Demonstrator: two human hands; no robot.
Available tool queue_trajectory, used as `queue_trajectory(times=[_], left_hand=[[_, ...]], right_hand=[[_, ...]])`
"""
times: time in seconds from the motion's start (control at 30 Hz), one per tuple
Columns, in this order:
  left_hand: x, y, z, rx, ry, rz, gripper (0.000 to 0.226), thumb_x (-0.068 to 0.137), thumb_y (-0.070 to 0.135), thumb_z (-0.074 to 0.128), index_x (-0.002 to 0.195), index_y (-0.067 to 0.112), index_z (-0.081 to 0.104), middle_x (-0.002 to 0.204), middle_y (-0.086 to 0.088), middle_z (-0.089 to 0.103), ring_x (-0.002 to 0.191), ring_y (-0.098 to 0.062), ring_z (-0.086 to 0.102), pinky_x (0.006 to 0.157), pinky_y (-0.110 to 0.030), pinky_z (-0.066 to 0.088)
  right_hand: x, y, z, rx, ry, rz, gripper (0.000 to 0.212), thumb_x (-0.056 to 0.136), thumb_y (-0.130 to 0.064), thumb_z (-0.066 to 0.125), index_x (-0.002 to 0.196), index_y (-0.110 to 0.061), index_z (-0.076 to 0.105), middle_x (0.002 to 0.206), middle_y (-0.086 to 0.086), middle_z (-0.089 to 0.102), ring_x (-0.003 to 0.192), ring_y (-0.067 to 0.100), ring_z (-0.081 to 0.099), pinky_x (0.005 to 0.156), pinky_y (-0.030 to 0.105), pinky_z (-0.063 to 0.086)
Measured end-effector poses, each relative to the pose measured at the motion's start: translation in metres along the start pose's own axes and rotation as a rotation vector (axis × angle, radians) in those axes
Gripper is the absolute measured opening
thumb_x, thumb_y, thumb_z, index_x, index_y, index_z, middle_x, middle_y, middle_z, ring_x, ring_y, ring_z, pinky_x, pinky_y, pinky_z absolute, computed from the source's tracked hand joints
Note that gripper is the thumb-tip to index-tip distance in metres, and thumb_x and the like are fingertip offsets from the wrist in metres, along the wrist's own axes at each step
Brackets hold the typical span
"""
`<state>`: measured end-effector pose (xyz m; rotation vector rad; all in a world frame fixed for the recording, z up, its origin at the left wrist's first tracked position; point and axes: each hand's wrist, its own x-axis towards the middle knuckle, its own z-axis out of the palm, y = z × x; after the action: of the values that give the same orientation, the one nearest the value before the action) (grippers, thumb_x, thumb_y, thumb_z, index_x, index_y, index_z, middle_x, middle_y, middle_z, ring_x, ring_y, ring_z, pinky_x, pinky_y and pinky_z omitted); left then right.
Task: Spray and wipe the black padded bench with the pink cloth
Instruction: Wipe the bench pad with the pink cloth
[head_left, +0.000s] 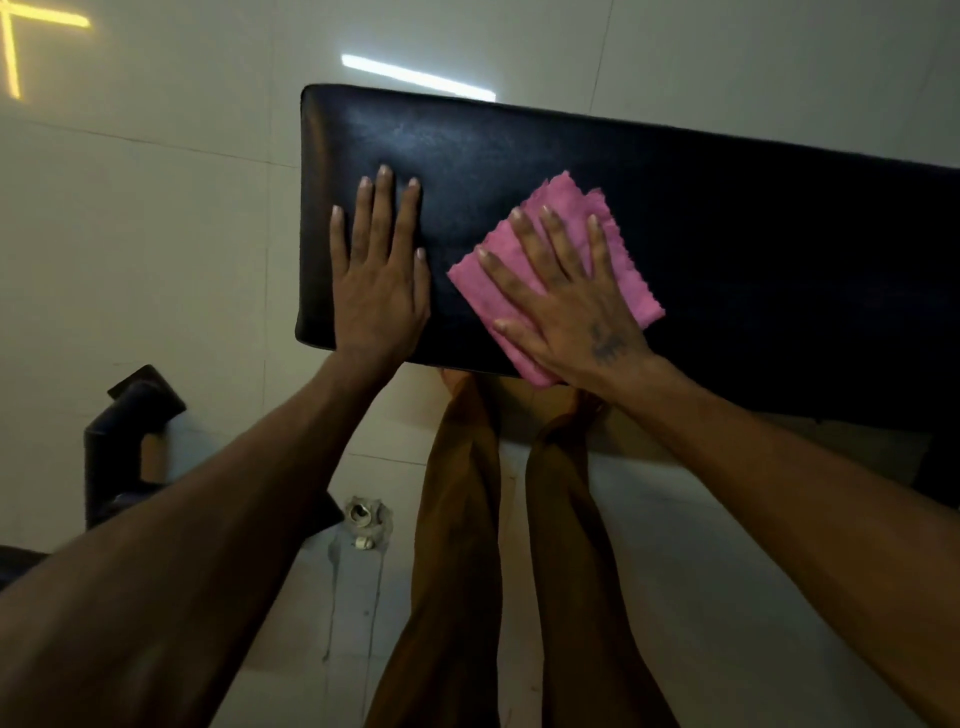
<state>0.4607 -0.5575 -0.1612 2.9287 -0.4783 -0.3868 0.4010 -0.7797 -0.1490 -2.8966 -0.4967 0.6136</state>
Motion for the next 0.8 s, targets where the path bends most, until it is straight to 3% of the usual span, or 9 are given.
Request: queue_trajectory(times=[0.17, 0.23, 0.37, 0.53, 0.6, 0.7, 0.73, 0.8], left_hand=[[-0.002, 0.000, -0.002, -0.049, 0.024, -0.010, 0.058, 0.105, 0.031, 0.028, 0.159, 0.018, 0.009, 0.166, -0.012, 0.008, 0.154, -0.025, 0.004, 0.124, -0.051, 0.007], [-0.002, 0.004, -0.003, -0.079, 0.024, -0.025, 0.059, 0.105, 0.031, 0.029, 0.159, 0.019, 0.009, 0.167, -0.011, 0.007, 0.154, -0.024, 0.003, 0.124, -0.051, 0.006], [-0.001, -0.001, -0.005, -0.122, 0.004, -0.007, 0.059, 0.105, 0.031, 0.028, 0.159, 0.020, 0.008, 0.167, -0.010, 0.005, 0.154, -0.023, 0.000, 0.124, -0.052, 0.004], [0.000, 0.004, -0.001, -0.100, 0.026, -0.033, 0.059, 0.105, 0.031, 0.027, 0.159, 0.019, 0.006, 0.167, -0.011, 0.003, 0.154, -0.025, -0.001, 0.123, -0.053, 0.004], [-0.001, 0.002, 0.000, -0.092, 0.024, -0.026, 0.059, 0.106, 0.030, 0.028, 0.159, 0.018, 0.006, 0.167, -0.012, 0.003, 0.154, -0.025, -0.001, 0.123, -0.053, 0.004], [-0.002, 0.002, 0.001, -0.068, 0.046, -0.025, 0.059, 0.105, 0.028, 0.031, 0.159, 0.018, 0.008, 0.167, -0.013, 0.005, 0.154, -0.026, 0.001, 0.123, -0.053, 0.005], [-0.002, 0.003, 0.000, -0.070, 0.046, -0.033, 0.060, 0.105, 0.028, 0.032, 0.159, 0.018, 0.009, 0.167, -0.012, 0.005, 0.154, -0.026, 0.001, 0.123, -0.053, 0.004], [-0.001, 0.006, 0.000, -0.091, 0.041, -0.038, 0.060, 0.104, 0.027, 0.031, 0.159, 0.018, 0.009, 0.167, -0.012, 0.005, 0.154, -0.026, 0.000, 0.124, -0.053, 0.003]], right_hand=[[-0.030, 0.015, 0.002, 0.004, -0.025, -0.098, 0.095, 0.086, -0.084, 0.027, 0.159, -0.027, 0.008, 0.167, 0.013, -0.001, 0.153, 0.031, -0.006, 0.120, 0.061, -0.004], [-0.044, 0.017, 0.010, 0.016, -0.005, -0.013, 0.088, 0.089, -0.077, 0.033, 0.159, -0.028, 0.011, 0.167, 0.012, 0.002, 0.153, 0.031, -0.002, 0.120, 0.061, 0.000], [-0.083, 0.008, 0.025, 0.092, 0.089, 0.414, 0.065, 0.101, -0.050, 0.032, 0.159, -0.029, 0.011, 0.167, 0.010, 0.005, 0.153, 0.032, 0.002, 0.121, 0.059, 0.003], [-0.065, -0.026, 0.025, 0.203, 0.183, 1.041, 0.061, 0.103, -0.046, 0.019, 0.159, -0.026, 0.008, 0.167, 0.010, 0.001, 0.153, 0.032, 0.000, 0.121, 0.060, 0.005], [-0.038, -0.040, 0.022, 0.307, 0.233, 0.899, 0.058, 0.104, -0.049, 0.013, 0.158, -0.028, 0.010, 0.166, 0.010, -0.002, 0.152, 0.037, 0.003, 0.119, 0.064, 0.004], [-0.016, -0.054, 0.027, 0.284, 0.228, 0.289, 0.056, 0.104, -0.041, 0.030, 0.157, -0.027, 0.019, 0.166, 0.011, 0.004, 0.152, 0.039, 0.008, 0.117, 0.067, 0.009], [-0.016, -0.049, 0.028, 0.240, 0.192, 0.202, 0.060, 0.101, -0.039, 0.037, 0.157, -0.027, 0.019, 0.166, 0.011, 0.008, 0.152, 0.035, 0.006, 0.119, 0.064, 0.007], [-0.028, -0.031, 0.030, 0.180, 0.207, 0.242, 0.069, 0.098, -0.037, 0.043, 0.158, -0.027, 0.011, 0.166, 0.010, 0.010, 0.153, 0.030, 0.003, 0.122, 0.057, 0.001]])
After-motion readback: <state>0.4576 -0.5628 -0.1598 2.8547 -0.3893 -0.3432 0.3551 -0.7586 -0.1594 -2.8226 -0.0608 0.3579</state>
